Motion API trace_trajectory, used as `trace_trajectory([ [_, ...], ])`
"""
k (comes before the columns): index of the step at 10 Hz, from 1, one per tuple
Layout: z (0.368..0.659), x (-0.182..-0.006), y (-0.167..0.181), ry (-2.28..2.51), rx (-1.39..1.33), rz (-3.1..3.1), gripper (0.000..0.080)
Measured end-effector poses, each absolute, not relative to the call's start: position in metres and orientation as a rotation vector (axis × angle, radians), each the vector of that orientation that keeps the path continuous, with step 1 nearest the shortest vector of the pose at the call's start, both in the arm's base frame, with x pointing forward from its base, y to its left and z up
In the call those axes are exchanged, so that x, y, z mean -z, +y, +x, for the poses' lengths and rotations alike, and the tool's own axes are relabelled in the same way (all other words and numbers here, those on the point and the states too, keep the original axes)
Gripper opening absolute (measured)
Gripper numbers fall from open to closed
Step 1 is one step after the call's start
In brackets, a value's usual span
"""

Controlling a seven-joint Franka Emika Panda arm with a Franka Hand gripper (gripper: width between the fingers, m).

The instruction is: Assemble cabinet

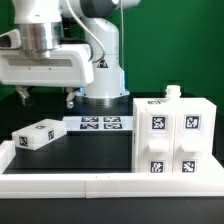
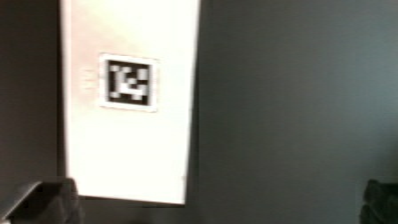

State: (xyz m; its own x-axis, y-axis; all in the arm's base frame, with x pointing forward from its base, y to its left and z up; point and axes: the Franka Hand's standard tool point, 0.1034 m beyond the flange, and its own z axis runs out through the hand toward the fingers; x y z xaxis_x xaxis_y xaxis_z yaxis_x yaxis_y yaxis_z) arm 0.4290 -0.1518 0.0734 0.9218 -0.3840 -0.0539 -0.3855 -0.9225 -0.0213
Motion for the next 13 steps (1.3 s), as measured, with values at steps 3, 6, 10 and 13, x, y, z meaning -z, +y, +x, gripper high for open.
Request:
trace_trajectory([
  [3, 0.421, -0.060, -0.158, 0.589, 0.000, -3.076, 0.0797],
  [6, 0.416, -0.048, -0.155, 0.582, 0.011, -3.094, 0.0797],
  [10, 0.397, -0.015, -0.170, 0.529, -0.018, -3.142, 0.0797],
  [13, 0.397, -0.009, -0.171, 0.503, 0.003, -3.163, 0.0797],
])
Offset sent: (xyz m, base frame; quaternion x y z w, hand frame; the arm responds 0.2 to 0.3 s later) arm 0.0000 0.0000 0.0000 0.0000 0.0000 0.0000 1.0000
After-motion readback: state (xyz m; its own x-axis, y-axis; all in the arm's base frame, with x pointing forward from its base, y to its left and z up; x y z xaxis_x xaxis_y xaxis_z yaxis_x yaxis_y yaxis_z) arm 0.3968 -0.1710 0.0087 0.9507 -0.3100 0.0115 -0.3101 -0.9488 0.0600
